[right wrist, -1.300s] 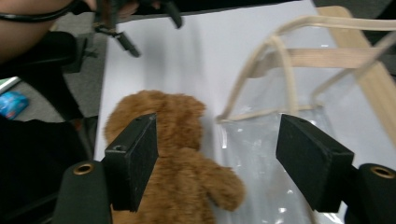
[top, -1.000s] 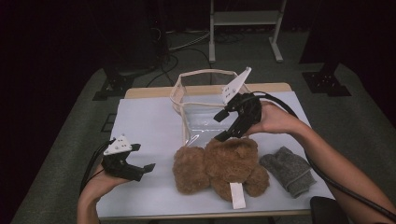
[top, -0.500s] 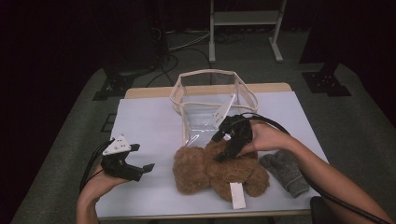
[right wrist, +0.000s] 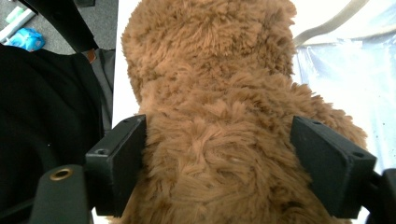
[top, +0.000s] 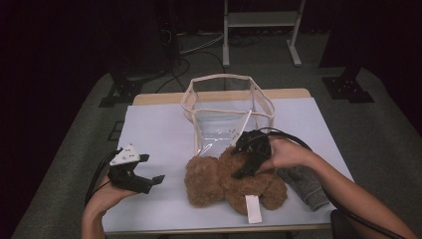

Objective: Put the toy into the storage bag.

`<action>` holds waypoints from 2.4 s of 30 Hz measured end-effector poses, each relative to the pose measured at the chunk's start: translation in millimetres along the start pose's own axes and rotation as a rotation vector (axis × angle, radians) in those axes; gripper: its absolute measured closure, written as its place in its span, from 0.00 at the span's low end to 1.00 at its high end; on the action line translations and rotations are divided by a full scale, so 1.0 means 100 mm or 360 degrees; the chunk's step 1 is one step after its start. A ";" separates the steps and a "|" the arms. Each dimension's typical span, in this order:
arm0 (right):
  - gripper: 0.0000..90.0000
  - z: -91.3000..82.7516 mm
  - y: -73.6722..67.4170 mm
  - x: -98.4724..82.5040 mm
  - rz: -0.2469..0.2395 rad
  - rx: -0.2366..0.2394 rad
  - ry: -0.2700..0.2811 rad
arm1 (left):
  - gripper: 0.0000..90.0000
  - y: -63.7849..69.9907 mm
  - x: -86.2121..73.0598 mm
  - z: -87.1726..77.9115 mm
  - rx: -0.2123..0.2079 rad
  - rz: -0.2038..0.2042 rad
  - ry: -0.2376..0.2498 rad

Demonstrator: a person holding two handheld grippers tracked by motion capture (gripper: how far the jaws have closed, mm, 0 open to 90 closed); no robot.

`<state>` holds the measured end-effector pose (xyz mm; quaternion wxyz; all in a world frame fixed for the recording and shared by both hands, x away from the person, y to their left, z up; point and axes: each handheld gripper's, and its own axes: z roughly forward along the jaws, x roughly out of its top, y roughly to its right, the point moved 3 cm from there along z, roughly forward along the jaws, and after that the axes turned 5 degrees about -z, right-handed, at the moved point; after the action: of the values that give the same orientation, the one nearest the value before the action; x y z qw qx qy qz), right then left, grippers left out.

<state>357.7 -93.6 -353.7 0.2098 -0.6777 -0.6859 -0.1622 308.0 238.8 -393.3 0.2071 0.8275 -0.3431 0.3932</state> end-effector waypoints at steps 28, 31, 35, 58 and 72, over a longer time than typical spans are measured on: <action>0.22 0.21 -0.01 -0.25 0.0034 0.0013 -0.0004 | 0.08 -0.02 -0.03 0.00 -0.0003 -0.0008 -0.0007; 0.25 0.23 -0.02 -0.27 0.0035 0.0016 -0.0001 | 0.08 -0.02 -0.03 0.00 -0.0004 -0.0005 -0.0009; 0.31 0.25 -0.02 -0.30 0.0027 0.0012 -0.0007 | 0.08 -0.02 -0.03 0.01 -0.0007 -0.0006 -0.0008; 0.65 0.11 -0.02 -0.31 0.0058 -0.0017 0.0146 | 0.08 -0.04 -0.06 0.02 -0.0002 -0.0018 -0.0021; 0.70 -0.04 -0.04 -0.20 -0.0020 -0.0024 0.0128 | 0.08 -0.06 -0.07 -0.03 0.0016 -0.0033 -0.0004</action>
<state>353.7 -112.8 -360.1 0.2311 -0.6678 -0.6800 -0.1958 307.8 247.3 -397.1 0.2067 0.8325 -0.3329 0.3917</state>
